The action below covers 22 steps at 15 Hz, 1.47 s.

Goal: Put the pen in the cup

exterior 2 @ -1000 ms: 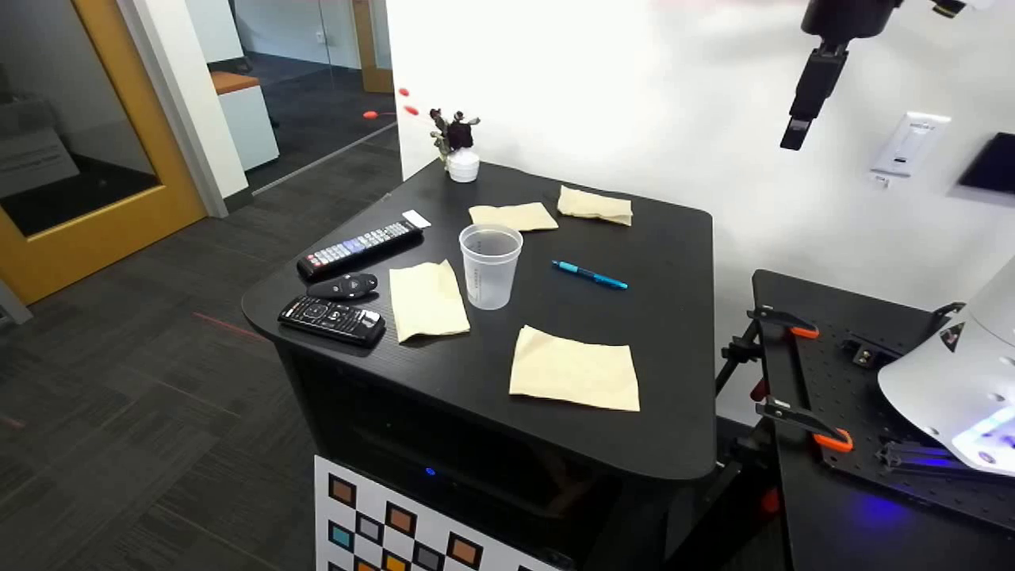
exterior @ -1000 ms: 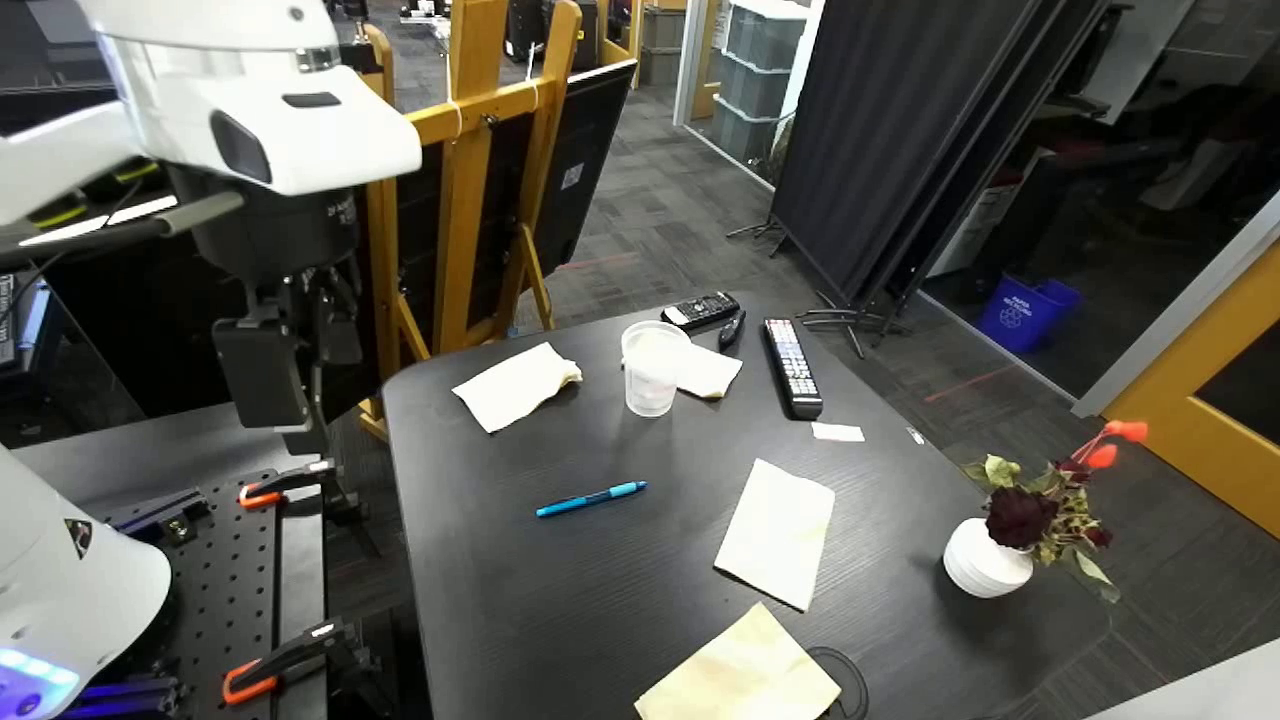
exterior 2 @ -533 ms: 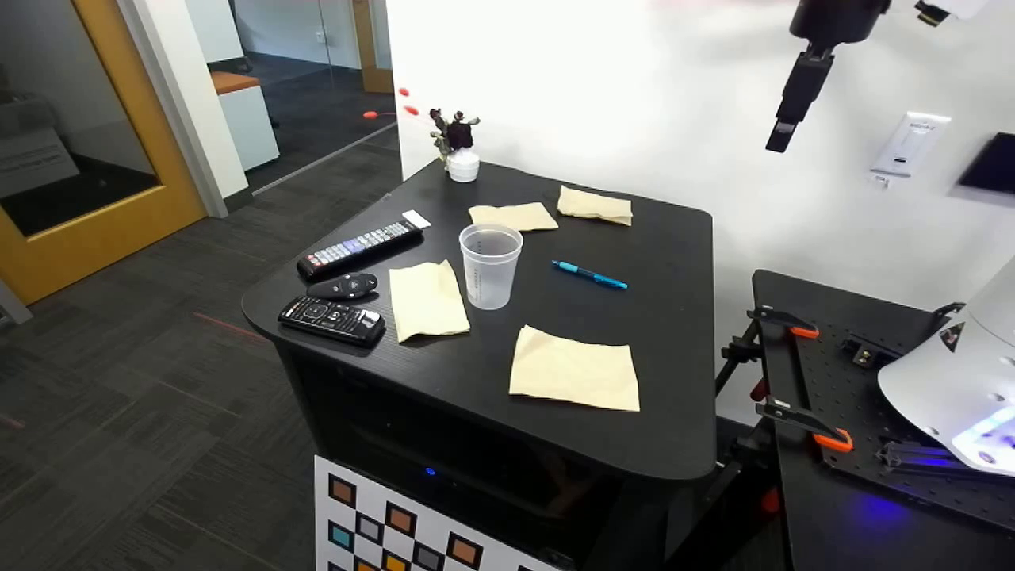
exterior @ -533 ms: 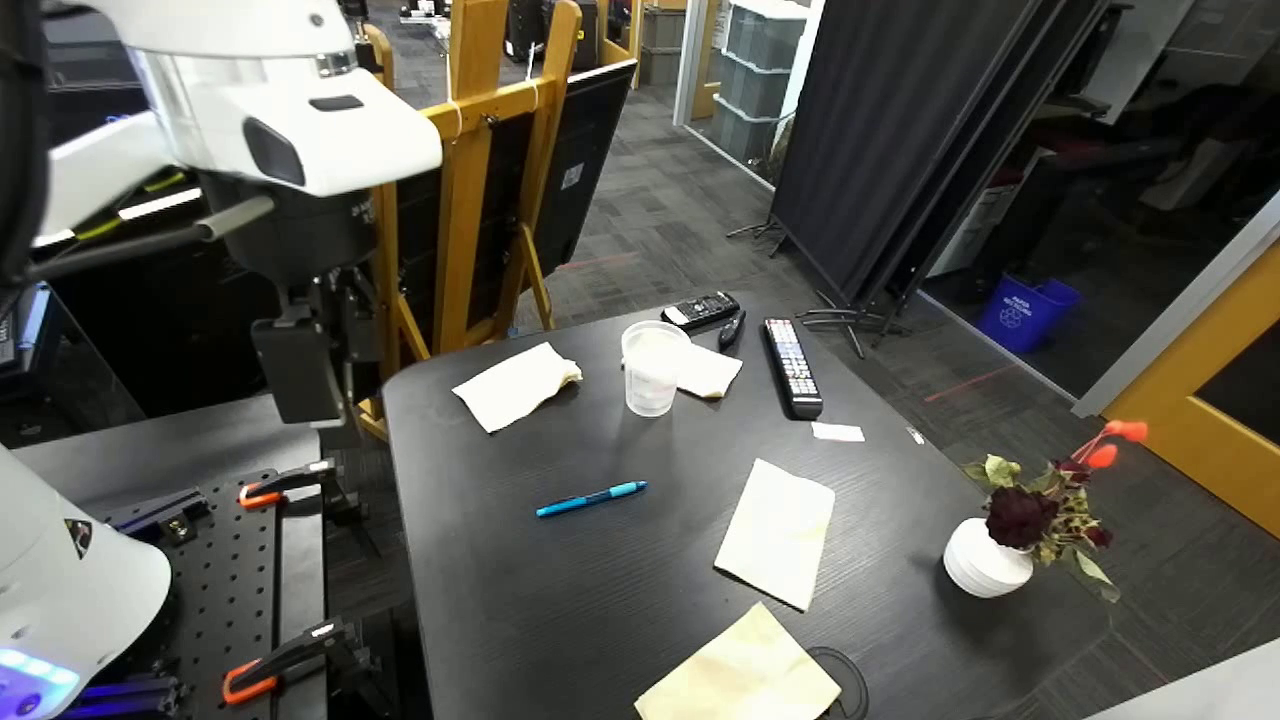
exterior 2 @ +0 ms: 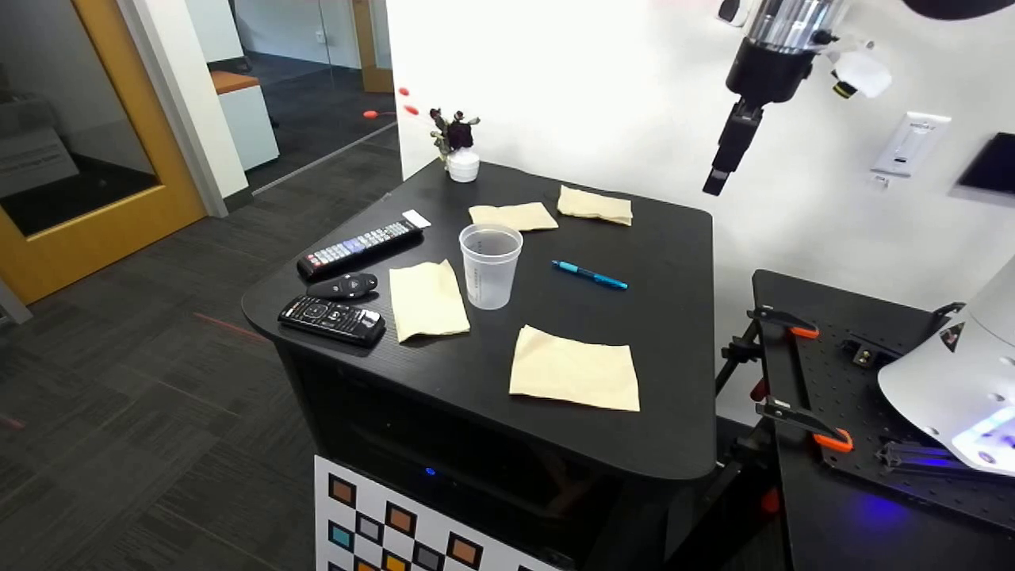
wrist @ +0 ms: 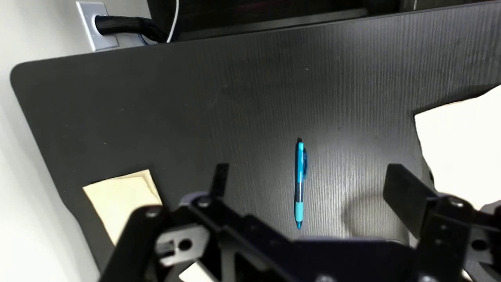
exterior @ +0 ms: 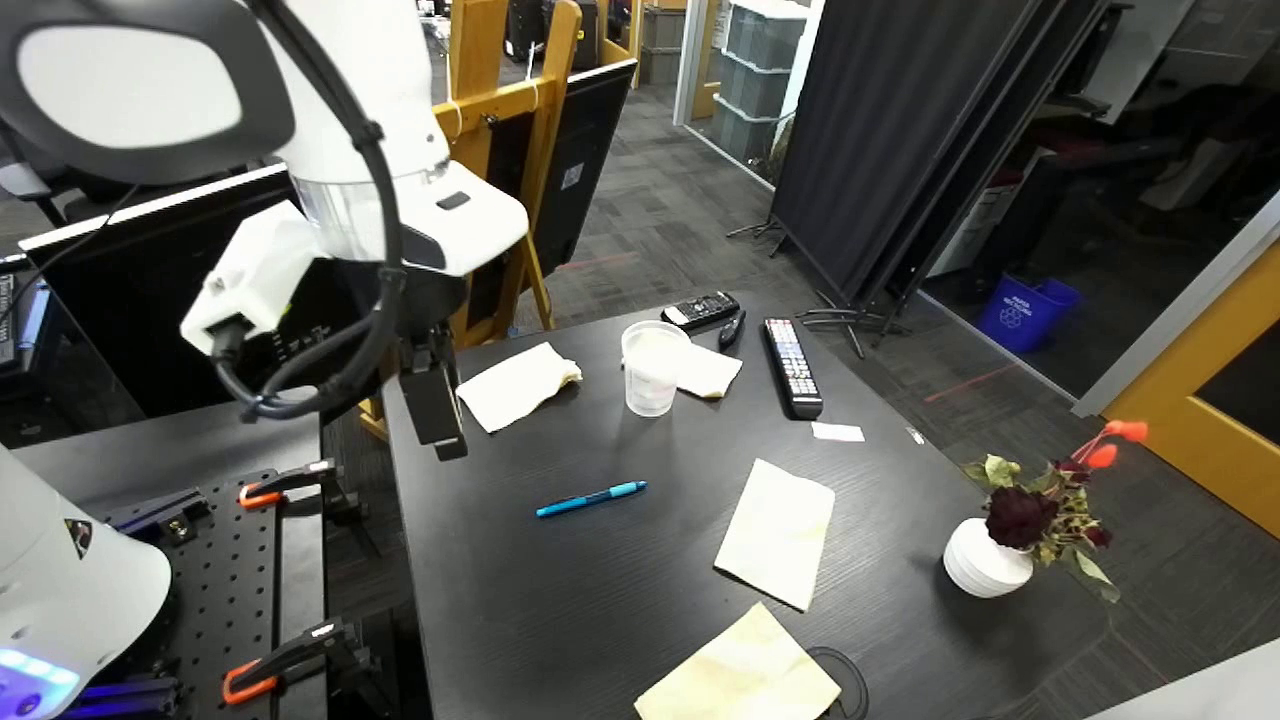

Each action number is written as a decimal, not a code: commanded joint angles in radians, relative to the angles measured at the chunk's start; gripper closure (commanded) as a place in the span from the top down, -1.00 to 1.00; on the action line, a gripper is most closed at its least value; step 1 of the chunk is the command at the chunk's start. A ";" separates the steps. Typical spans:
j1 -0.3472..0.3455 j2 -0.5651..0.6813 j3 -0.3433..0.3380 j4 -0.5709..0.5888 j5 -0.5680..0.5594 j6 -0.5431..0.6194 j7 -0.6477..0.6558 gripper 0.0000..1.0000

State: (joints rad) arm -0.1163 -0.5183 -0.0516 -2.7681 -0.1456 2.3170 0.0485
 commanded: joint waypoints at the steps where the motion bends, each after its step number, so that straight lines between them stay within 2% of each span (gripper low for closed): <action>1: 0.020 0.137 0.000 0.021 0.019 0.099 -0.015 1.00; 8: 0.045 0.367 0.007 0.096 0.040 0.172 -0.010 1.00; 16: 0.048 0.599 -0.002 0.244 0.087 0.248 -0.019 1.00; 22: 0.039 0.751 -0.009 0.374 0.117 0.255 -0.025 1.00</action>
State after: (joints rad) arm -0.0728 0.1513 -0.0527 -2.4704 -0.0546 2.5580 0.0483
